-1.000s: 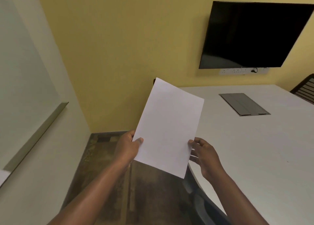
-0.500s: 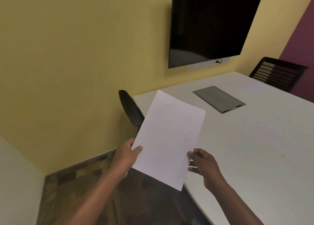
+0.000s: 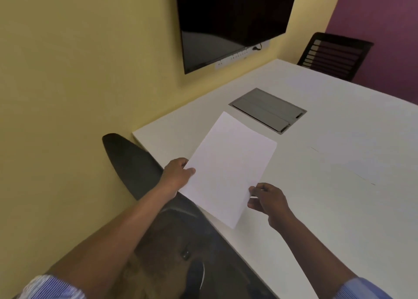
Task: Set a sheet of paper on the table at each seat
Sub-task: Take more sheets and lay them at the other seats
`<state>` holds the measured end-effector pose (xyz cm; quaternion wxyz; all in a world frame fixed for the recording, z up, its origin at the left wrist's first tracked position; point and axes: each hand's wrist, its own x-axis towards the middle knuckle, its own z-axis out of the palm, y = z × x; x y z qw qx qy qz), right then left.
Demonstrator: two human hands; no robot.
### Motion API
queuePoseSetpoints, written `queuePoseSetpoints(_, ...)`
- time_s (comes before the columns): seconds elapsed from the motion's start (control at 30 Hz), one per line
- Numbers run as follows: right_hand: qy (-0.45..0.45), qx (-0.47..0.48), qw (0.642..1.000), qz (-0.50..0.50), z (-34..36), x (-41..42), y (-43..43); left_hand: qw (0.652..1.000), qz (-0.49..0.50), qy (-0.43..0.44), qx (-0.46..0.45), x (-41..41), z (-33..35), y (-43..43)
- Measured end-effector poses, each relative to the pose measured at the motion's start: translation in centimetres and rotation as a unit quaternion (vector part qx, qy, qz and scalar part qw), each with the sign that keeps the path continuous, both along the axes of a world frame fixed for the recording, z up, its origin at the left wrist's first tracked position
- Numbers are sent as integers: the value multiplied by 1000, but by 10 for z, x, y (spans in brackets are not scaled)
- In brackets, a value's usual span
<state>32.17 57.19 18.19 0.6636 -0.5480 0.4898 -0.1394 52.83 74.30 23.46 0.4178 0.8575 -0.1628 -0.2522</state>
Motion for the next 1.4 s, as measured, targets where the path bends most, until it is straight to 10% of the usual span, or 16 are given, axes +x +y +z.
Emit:
queuePoseSetpoints(0.53, 149, 103, 978, -100, -126, 183, -50, 981, -97, 22, 168, 198, -163, -106)
queuePoseSetpoints(0.7, 159, 120, 972, -120, -142, 207, -44, 918, -220, -208, 255, 196, -194, -103)
queuePoseSetpoints(0.87, 174, 123, 969, -125, -149, 214, -39, 840, -388, -212, 315, 173, -222, -97)
queuePoseSetpoints(1.4, 227, 55, 966, -114, -136, 182, -27, 821, -389, -242, 339, 161, -232, -93)
